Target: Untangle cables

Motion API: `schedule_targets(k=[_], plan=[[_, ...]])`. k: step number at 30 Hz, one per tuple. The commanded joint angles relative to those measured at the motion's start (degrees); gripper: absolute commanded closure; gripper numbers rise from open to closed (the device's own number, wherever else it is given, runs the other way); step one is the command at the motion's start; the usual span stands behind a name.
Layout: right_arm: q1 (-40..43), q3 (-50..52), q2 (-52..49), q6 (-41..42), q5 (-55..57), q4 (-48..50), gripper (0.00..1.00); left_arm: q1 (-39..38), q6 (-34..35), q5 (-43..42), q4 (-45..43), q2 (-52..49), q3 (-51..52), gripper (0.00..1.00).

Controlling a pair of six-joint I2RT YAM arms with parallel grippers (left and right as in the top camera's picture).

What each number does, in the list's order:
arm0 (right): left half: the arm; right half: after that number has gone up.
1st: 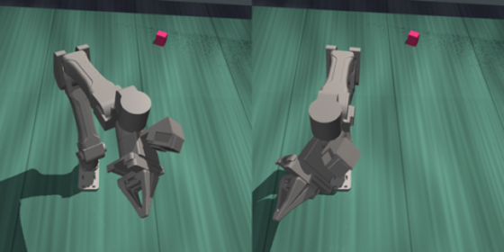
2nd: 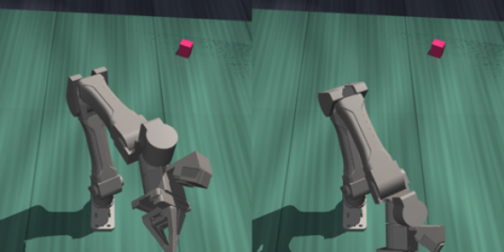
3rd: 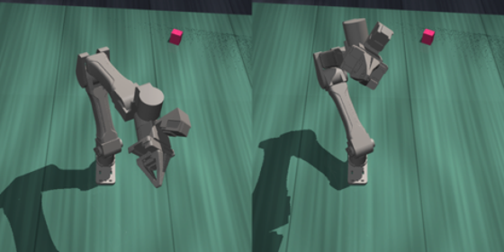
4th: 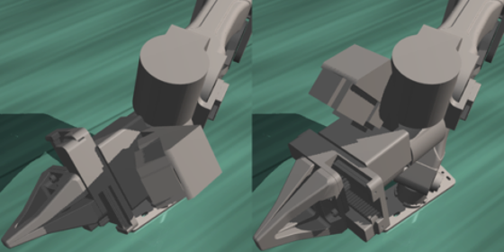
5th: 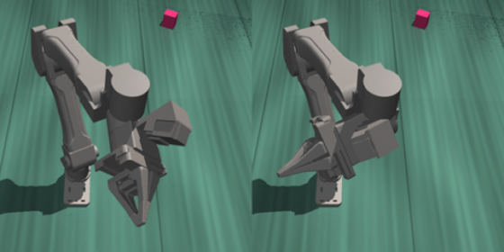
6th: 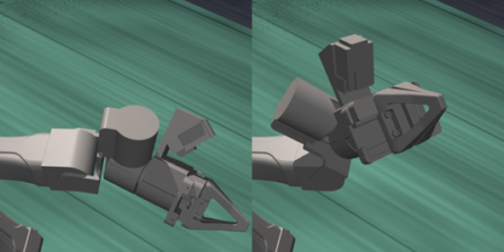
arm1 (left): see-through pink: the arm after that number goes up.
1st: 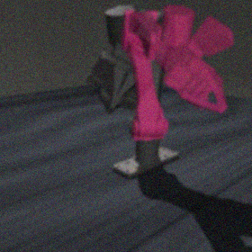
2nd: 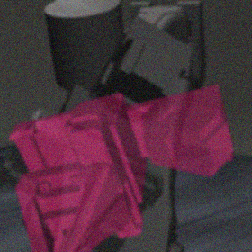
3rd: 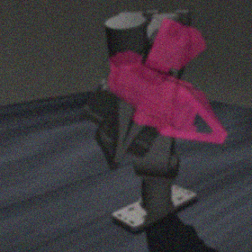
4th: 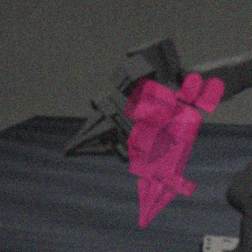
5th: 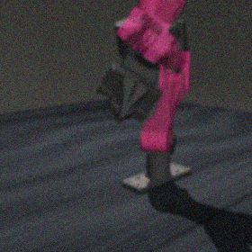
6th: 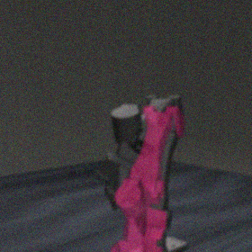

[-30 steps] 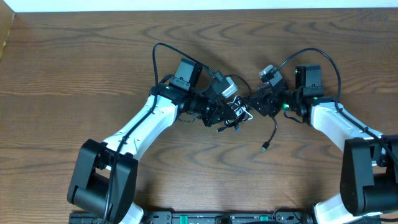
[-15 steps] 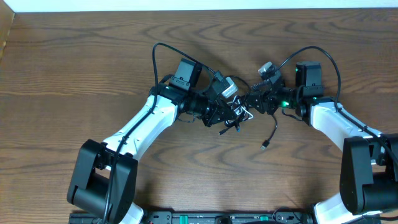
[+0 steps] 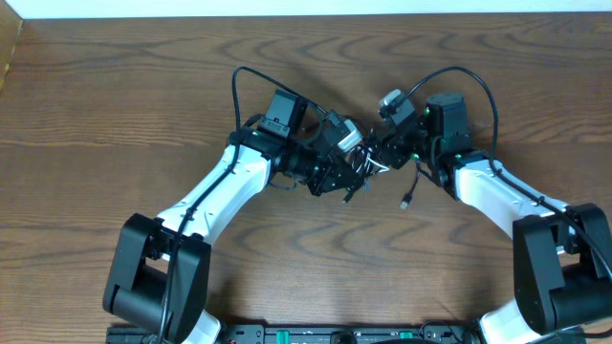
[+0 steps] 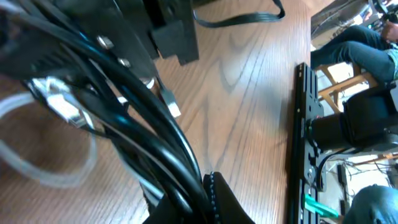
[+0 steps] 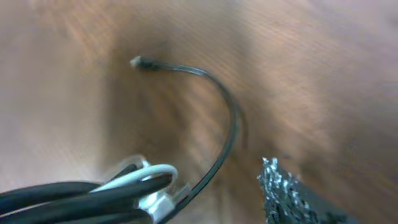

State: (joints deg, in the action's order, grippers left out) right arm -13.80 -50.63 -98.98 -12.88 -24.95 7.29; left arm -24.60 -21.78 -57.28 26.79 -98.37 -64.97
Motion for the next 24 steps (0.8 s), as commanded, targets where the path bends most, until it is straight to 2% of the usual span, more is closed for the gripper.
schedule_targets(k=[1,5,12,21,24], plan=[[2.58,-0.22,-0.55,6.36,20.74,3.91,0.4,-0.76,-4.59,-7.74,5.4,1.29,0.68,0.93],[4.68,-0.22,-0.55,7.34,24.63,5.09,0.39,-0.76,-4.61,-7.69,6.91,1.29,0.68,0.92],[12.55,-0.22,-0.55,16.15,40.0,1.01,0.35,-0.76,-4.57,-7.65,7.5,1.29,0.68,0.92],[24.57,-0.22,-0.55,23.3,39.43,-6.16,0.32,-0.7,-4.5,-6.54,7.48,1.29,0.68,0.93],[27.87,-0.22,-0.52,23.74,32.83,-6.75,0.29,-0.7,-3.87,-4.2,7.5,1.29,0.68,0.92]])
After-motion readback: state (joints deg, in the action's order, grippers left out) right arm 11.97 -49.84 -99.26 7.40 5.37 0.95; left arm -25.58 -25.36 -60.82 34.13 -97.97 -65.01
